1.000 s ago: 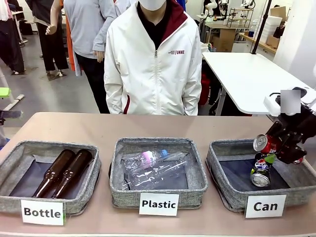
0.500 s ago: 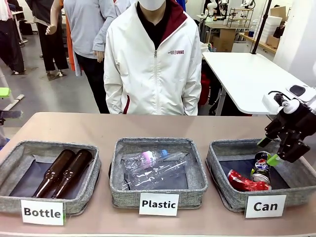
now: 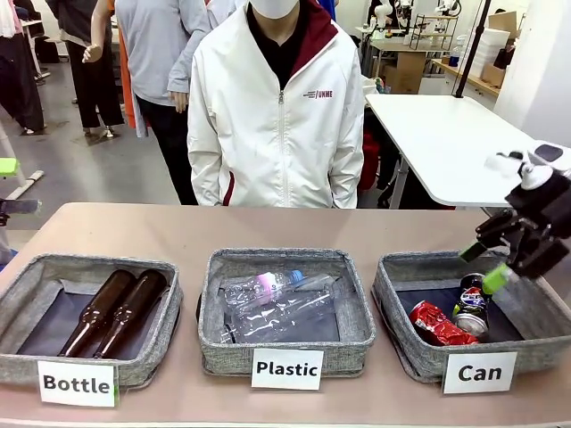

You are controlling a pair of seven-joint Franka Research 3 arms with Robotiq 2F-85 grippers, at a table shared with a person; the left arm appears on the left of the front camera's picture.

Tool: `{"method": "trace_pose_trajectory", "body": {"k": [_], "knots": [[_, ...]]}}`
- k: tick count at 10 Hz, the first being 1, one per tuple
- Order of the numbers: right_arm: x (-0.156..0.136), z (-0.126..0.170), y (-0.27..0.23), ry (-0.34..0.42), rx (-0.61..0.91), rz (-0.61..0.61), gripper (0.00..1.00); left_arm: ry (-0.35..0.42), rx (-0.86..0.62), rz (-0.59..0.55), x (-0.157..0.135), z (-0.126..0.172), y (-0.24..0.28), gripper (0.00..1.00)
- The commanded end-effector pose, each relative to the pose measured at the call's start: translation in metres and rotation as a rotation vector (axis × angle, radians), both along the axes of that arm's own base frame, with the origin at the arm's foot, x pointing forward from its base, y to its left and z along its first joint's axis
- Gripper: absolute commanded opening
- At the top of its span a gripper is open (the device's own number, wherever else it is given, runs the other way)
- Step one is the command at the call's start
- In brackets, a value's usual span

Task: Sort the can waste into the basket.
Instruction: Pick up the can waste from the table and place it in the right Fabric basket.

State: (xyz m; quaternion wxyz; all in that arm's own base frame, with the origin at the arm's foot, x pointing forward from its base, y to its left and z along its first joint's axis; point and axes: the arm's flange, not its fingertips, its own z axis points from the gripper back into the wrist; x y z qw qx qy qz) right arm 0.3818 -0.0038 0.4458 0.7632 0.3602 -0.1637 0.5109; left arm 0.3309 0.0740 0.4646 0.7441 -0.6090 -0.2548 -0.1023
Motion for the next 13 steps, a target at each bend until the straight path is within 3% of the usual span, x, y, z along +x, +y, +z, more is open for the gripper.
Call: {"method": "trace_pose_trajectory", "body": {"k": [1,2,3,4,6,7,13], "knots": [[0.041,0.019,-0.010,0.446,0.582,-0.697,1.00,-0.007,0.006,-0.003,-0.002,0.001,0.000,1.00],[0.051,0.019,-0.015,0.631,0.635,-0.804,1.00,-0.007,0.006,-0.003,-0.002,0.001,0.000,1.00],[0.061,0.014,-0.018,0.727,0.656,-0.869,1.00,-0.007,0.006,-0.003,-0.002,0.001,0.000,1.00],[0.070,0.008,-0.019,0.787,0.662,-0.924,1.00,-0.007,0.006,-0.003,-0.002,0.001,0.000,1.00],[0.079,0.002,-0.019,0.814,0.640,-0.989,1.00,-0.007,0.006,-0.003,-0.002,0.001,0.000,1.00],[0.070,-0.004,-0.031,0.559,0.296,-0.536,1.00,-0.007,0.006,-0.003,-0.002,0.001,0.000,1.00],[0.070,-0.004,-0.031,0.559,0.296,-0.536,1.00,-0.007,0.006,-0.003,-0.002,0.001,0.000,1.00]]}}
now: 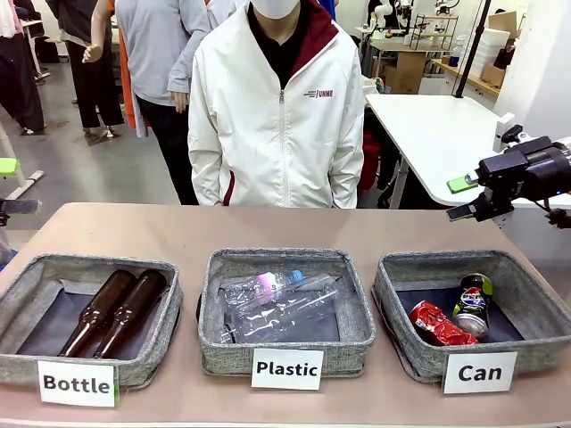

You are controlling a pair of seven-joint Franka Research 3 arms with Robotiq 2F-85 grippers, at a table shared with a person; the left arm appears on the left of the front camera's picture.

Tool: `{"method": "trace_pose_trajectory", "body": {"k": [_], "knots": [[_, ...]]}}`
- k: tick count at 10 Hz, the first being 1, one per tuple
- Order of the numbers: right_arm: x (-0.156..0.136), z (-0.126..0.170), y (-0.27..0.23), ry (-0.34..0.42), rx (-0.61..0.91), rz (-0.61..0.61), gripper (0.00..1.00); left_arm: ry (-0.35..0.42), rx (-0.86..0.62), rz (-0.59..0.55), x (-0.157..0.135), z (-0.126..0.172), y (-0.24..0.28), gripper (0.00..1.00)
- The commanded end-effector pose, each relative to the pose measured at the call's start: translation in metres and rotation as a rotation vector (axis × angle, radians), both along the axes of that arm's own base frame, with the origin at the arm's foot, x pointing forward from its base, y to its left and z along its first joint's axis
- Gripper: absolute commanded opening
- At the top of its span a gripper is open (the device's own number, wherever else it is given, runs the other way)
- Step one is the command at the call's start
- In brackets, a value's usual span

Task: Sort the can waste into the basket.
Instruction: Pick up the can waste from the table and place it in the right Fabric basket.

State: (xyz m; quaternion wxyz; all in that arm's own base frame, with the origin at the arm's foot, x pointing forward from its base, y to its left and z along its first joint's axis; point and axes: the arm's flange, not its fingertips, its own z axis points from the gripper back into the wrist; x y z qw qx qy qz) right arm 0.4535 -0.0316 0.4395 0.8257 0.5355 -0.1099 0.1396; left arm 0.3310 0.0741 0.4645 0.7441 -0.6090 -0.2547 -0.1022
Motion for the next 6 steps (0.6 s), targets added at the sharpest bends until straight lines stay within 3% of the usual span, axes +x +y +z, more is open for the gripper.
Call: {"method": "trace_pose_trajectory", "body": {"k": [1,6], "knots": [[-0.0015,0.0024,-0.0033,-0.009,0.000,0.014,1.00,-0.007,0.006,-0.003,-0.0021,0.0006,0.0004,1.00],[-0.0015,0.0024,-0.0033,-0.009,0.000,0.014,1.00,-0.007,0.006,-0.003,-0.0021,0.0006,0.0004,1.00]]}}
